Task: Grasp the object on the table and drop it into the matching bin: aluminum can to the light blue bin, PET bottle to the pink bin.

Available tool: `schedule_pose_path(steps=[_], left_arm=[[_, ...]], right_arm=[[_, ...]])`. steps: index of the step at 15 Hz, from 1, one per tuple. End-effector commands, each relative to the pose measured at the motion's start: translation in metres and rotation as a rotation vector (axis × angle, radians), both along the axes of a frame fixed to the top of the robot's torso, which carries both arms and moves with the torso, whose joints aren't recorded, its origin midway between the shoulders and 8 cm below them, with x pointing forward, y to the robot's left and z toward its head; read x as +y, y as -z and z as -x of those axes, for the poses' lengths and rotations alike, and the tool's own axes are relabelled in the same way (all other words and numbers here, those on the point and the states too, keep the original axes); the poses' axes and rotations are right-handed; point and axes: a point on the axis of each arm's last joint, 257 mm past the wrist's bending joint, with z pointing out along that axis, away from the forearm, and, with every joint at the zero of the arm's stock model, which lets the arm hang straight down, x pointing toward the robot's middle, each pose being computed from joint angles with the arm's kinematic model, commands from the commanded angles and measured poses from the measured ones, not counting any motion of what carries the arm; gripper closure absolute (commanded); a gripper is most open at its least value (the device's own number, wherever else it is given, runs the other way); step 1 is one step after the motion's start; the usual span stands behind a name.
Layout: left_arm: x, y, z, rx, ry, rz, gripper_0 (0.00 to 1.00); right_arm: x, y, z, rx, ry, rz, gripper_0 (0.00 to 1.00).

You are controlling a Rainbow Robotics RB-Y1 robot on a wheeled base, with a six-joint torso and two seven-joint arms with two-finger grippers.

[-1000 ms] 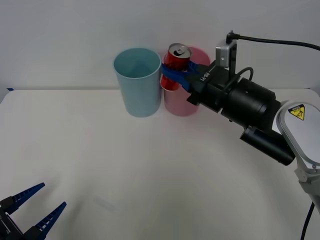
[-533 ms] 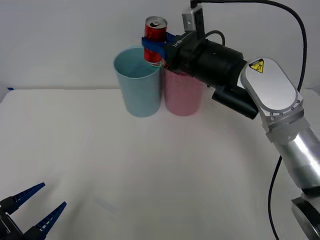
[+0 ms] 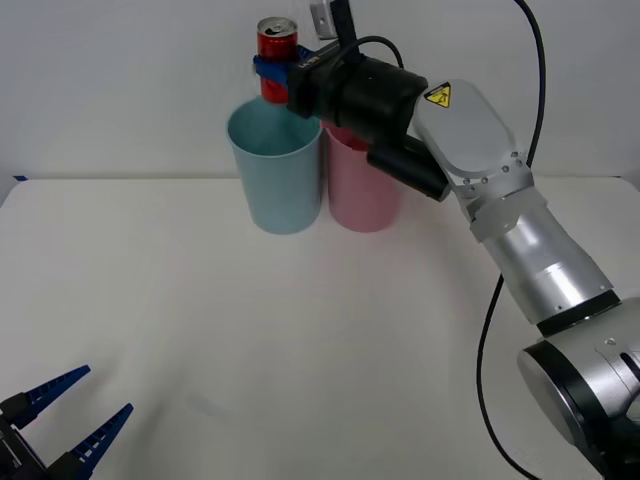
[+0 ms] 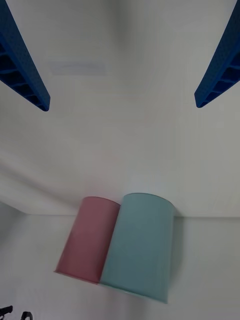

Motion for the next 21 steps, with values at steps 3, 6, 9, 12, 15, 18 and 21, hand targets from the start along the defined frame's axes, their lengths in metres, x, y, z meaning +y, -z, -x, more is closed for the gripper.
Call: schedule_pose_path(steps=[3,6,9,12,15,18,21], left_arm=[[0.000,0.000,0.000,0.000,0.000,0.000,0.00],[0.000,0.000,0.000,0.000,0.000,0.000,0.00],[0.000,0.000,0.000,0.000,0.000,0.000,0.00],[0.000,0.000,0.000,0.000,0.000,0.000,0.00],[0.000,0.000,0.000,0.000,0.000,0.000,0.00],[0.000,0.000,0.000,0.000,0.000,0.000,0.00],[0.000,0.000,0.000,0.000,0.000,0.000,0.00]], right_arm=[[0.016,0.007,-0.019,-0.006,0.069,0.012,1.00],[0.020,0.008,-0.022,-0.022,0.091,0.019,1.00],[0.021,0.009,-0.022,-0.031,0.091,0.030,1.00],[0.020,0.009,-0.022,-0.041,0.093,0.039,0.00],[0.021,0.009,-0.022,-0.049,0.093,0.047,0.00],[0.020,0.006,-0.021,-0.052,0.090,0.037,0.00],[0.011,0.004,-0.010,-0.082,0.081,0.023,0.00]])
